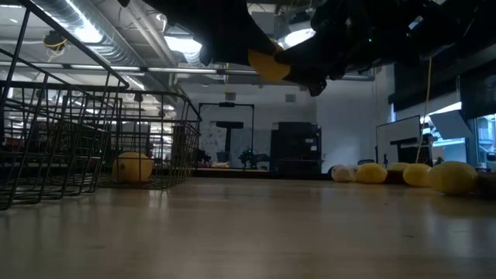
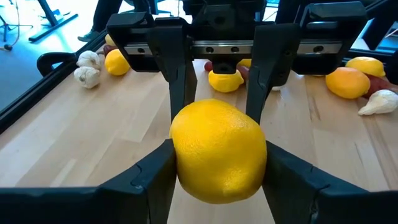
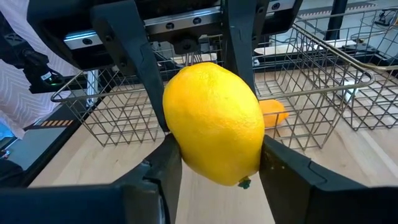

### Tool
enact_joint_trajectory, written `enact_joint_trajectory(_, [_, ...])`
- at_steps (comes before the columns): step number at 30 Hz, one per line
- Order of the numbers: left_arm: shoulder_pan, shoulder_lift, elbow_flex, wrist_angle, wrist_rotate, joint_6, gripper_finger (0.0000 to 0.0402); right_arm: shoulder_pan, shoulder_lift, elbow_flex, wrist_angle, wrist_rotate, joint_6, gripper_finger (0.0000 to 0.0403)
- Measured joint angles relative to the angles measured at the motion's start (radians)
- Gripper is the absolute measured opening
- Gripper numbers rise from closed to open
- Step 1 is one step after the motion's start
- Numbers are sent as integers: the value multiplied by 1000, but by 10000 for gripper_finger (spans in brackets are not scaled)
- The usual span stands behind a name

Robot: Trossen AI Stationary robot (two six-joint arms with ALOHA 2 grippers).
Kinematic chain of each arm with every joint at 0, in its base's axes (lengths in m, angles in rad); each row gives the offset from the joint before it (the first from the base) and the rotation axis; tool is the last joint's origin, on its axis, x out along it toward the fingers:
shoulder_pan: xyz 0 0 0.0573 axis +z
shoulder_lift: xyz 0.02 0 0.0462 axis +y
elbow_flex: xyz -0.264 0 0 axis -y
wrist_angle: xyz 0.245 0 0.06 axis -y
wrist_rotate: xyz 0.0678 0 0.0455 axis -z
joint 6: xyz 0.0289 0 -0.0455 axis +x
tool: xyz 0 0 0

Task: Sort produce into baskets
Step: Put the lemon in the middle wire basket

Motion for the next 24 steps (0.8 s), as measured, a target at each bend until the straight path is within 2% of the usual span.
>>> enact_joint_trajectory(11, [0,-16,0,-8,9,4,195,-1,0,0,-4,0,-2,277])
enact_joint_trajectory(24, [0,-187,0,-212,-36,-36,194,-1,0,0,-26,0,-3,291])
